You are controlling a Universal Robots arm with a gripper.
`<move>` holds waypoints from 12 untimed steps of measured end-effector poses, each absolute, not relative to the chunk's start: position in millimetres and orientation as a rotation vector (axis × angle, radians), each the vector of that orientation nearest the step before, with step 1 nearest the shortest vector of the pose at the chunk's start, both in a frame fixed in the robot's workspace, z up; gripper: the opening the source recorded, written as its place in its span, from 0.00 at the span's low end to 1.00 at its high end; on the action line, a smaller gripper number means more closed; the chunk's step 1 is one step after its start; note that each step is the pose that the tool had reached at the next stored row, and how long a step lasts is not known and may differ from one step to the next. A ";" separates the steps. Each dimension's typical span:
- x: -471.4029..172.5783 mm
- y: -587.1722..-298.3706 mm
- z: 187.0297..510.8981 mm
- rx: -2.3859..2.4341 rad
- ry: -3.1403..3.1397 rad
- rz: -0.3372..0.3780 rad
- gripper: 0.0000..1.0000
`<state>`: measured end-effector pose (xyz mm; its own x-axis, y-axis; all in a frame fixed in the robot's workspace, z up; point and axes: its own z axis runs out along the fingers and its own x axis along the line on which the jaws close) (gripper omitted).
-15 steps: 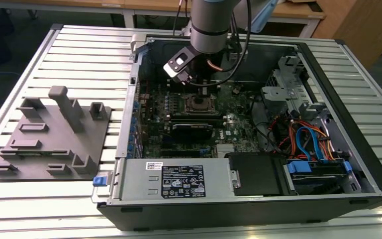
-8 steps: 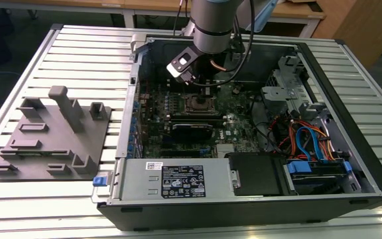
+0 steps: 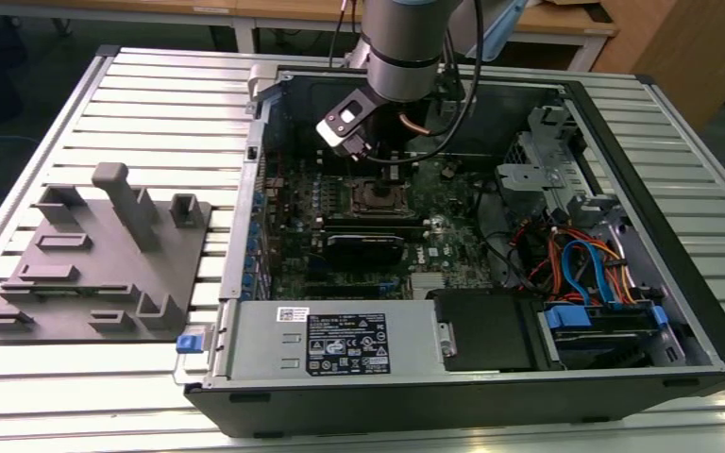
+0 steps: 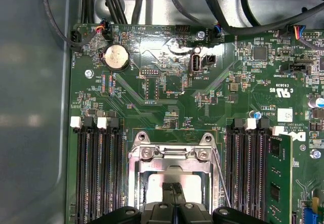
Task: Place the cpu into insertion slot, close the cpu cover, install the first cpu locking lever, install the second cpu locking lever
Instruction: 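Install the first cpu locking lever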
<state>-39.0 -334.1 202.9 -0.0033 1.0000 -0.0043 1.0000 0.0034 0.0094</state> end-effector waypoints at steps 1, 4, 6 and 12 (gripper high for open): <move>-39.0 -334.0 203.0 2.211 2.218 0.006 0.10; -39.0 -334.1 204.2 2.211 2.218 0.006 0.10; -39.0 -334.1 207.0 2.211 2.218 0.006 0.10; -39.0 -334.1 215.4 2.211 2.218 0.005 0.10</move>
<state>-39.0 -334.1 215.4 -0.0033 1.0000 -0.0042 1.0000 0.0033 0.0090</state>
